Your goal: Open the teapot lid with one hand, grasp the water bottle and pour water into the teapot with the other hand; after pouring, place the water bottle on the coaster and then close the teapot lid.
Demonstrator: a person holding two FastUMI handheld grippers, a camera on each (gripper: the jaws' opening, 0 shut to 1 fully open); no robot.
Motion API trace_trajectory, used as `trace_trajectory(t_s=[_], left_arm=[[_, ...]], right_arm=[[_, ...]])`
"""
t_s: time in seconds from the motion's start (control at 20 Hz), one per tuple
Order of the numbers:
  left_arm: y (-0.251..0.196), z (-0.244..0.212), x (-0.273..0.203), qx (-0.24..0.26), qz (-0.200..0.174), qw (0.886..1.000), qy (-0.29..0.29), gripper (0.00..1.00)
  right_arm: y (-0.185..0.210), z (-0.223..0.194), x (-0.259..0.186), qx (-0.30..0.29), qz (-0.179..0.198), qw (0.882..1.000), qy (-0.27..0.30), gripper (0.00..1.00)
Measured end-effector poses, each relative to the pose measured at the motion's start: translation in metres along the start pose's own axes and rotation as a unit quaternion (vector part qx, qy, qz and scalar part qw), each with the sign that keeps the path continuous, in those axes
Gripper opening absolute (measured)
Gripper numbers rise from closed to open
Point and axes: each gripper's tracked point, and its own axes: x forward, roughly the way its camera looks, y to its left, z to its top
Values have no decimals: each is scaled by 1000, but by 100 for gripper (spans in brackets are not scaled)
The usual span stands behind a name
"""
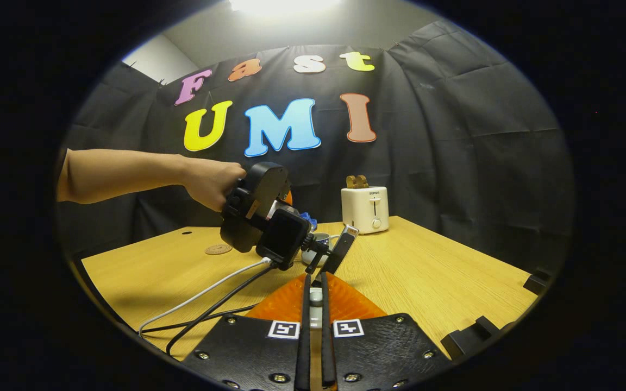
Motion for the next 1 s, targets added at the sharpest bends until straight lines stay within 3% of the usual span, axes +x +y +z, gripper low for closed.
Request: trace_trajectory(t_s=[0.2,0.4,0.55,0.75,0.95,1.0], left_arm=[[-5,2,-4,-78,22,996,-35,87],[-3,-14,-11,-226,41,971,-68,87],[-9,-40,-29,-372,62,922,-91,87],[-19,-86,-54,-513,97,848,-92,86],[-43,-140,-64,-631,108,764,-79,87],[-49,-158,-67,-661,119,737,-77,86]], right_arm=[[-2,1,1,-4,-3,1000,0,8],[-6,18,2,-18,-12,1000,-20,8],[-4,32,19,-37,-10,999,-34,8],[9,37,44,-46,5,998,-33,8],[29,41,69,-52,27,998,-33,8],[34,42,76,-54,31,998,-33,8]])
